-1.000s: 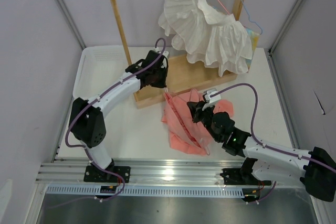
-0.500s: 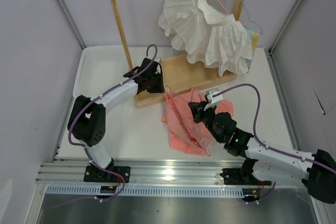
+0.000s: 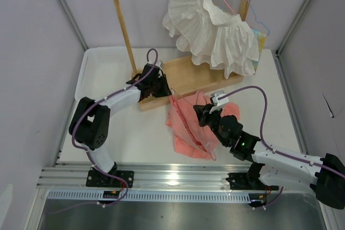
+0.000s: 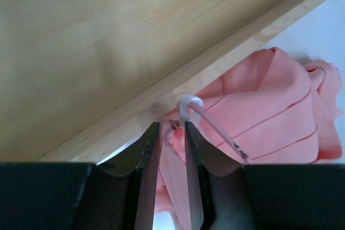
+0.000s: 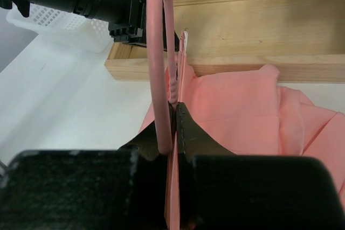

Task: Place the skirt on the hanger

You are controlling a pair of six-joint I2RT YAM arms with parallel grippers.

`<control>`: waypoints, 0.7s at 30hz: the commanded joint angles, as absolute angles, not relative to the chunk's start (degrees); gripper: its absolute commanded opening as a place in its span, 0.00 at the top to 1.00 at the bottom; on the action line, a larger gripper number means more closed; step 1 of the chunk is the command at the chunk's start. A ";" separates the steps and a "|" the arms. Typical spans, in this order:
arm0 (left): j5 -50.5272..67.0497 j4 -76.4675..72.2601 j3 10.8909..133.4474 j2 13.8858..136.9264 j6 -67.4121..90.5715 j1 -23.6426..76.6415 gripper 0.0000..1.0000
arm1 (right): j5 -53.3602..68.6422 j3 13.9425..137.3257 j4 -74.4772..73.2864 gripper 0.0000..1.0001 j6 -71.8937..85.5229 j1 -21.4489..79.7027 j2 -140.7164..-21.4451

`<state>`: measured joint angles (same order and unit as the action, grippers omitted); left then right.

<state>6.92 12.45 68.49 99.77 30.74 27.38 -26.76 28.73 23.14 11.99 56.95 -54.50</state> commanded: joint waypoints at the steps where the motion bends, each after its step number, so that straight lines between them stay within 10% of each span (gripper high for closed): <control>1: 8.35 7.21 66.71 97.30 32.52 26.11 0.70 | -28.39 29.88 23.91 1.00 12.39 56.87 -53.35; 21: 7.91 -1.58 60.82 94.22 34.63 24.61 0.78 | -27.95 30.06 23.64 1.00 12.39 56.87 -52.91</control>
